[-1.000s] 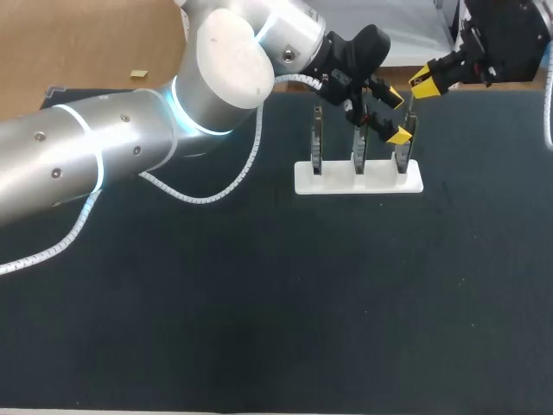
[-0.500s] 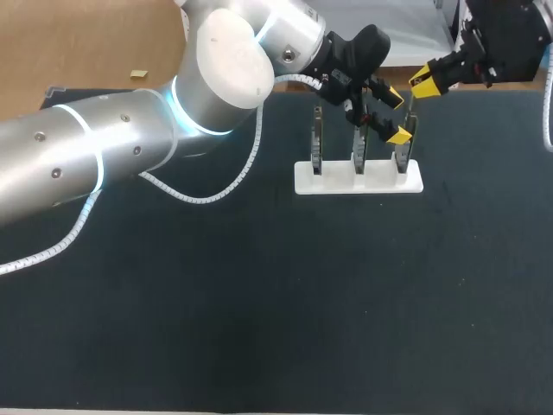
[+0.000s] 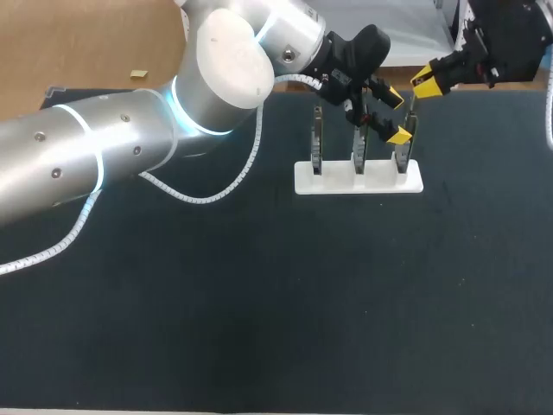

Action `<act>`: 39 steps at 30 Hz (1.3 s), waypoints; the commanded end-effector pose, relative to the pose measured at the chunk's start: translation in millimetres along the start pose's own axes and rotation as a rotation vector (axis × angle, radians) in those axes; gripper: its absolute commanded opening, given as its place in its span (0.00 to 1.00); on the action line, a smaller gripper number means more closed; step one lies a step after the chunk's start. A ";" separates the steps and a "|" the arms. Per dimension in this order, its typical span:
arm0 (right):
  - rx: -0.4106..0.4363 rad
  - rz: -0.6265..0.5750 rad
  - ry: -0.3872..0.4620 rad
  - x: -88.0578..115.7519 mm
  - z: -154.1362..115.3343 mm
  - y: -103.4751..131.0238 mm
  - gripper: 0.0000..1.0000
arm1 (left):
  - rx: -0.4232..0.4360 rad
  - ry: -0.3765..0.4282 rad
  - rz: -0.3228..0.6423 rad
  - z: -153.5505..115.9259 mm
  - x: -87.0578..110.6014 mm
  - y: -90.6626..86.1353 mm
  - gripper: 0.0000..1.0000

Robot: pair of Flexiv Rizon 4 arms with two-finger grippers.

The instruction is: Pick up the optical module with the left hand, and insert it into the network port with the right hand.

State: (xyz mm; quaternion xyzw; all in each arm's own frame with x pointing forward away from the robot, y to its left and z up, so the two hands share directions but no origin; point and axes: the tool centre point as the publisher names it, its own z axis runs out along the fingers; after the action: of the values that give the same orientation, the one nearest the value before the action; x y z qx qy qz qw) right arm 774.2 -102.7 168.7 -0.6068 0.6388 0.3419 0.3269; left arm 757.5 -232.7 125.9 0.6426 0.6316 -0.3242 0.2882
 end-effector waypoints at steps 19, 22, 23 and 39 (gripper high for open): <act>-0.002 0.021 0.006 5.3 4.6 2.2 0.00 | 0.003 0.005 -0.002 0.5 -1.0 1.9 1.00; -0.001 0.019 0.008 5.4 4.7 2.1 0.00 | 0.003 0.005 -0.002 0.5 -1.0 1.9 1.00; 0.001 0.015 0.013 5.2 4.6 2.0 0.00 | 0.003 0.005 -0.002 0.5 -1.0 1.9 1.00; 0.012 -0.004 0.021 2.2 3.5 1.1 0.00 | 0.003 0.005 -0.002 0.5 -1.0 1.9 1.00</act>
State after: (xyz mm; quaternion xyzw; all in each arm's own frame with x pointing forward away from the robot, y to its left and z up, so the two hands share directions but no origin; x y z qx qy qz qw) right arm 775.3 -101.2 166.3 -0.6100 0.6423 0.3338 0.3224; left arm 757.5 -232.7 125.9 0.6426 0.6316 -0.3242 0.2882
